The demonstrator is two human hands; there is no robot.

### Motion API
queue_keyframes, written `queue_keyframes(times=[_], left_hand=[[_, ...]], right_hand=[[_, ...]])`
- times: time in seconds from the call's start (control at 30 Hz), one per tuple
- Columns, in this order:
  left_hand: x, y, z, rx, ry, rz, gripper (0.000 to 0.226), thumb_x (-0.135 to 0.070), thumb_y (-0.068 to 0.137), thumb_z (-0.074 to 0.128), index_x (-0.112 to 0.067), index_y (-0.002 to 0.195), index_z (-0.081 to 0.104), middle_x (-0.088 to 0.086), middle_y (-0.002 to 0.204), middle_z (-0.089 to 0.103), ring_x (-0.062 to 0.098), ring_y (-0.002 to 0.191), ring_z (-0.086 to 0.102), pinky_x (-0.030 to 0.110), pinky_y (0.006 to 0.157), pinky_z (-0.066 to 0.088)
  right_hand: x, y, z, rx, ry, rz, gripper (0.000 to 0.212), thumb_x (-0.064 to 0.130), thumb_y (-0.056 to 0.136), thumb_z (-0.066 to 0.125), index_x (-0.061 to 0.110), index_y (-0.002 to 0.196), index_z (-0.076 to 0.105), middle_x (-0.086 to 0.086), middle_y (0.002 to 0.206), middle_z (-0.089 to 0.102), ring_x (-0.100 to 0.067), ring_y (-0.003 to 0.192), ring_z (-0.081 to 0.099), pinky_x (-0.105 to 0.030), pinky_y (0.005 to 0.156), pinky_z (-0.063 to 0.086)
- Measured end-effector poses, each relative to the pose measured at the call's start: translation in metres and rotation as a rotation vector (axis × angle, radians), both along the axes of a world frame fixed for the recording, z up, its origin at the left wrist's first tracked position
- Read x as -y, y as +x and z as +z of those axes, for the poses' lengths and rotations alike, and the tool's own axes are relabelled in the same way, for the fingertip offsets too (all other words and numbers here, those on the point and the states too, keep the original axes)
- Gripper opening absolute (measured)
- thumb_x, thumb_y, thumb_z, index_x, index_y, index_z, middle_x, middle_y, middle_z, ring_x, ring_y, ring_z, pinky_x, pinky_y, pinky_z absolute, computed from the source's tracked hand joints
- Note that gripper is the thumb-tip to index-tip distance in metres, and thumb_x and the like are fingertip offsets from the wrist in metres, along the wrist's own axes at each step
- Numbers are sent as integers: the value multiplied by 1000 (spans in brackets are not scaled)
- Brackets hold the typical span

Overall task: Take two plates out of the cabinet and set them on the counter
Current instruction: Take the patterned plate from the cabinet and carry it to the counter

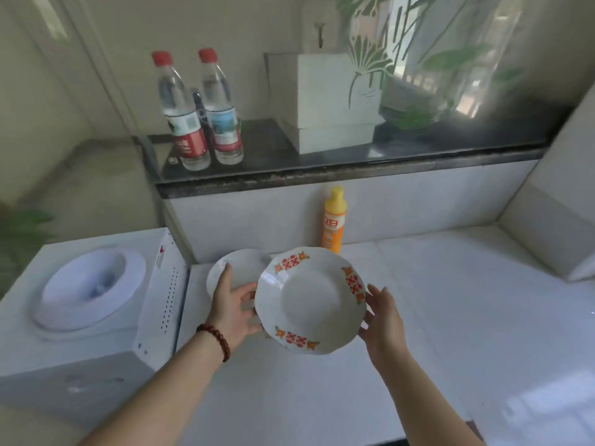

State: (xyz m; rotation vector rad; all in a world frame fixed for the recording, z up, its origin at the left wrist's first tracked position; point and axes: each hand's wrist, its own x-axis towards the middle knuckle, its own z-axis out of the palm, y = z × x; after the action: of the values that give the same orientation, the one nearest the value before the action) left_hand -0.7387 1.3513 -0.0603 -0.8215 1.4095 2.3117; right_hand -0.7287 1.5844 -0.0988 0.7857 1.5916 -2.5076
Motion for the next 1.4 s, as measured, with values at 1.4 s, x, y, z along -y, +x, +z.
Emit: queue_keyframes(times=[1.4], left_hand=[[118, -101, -83, 151, -203, 229, 63, -60, 88, 34, -24, 140, 38, 6, 143, 45, 24, 128, 42, 51, 107, 30]], right_hand=[[138, -150, -89, 118, 329, 397, 59, 52, 96, 19, 24, 147, 27, 0, 156, 28, -20, 143, 22, -51, 116, 18]])
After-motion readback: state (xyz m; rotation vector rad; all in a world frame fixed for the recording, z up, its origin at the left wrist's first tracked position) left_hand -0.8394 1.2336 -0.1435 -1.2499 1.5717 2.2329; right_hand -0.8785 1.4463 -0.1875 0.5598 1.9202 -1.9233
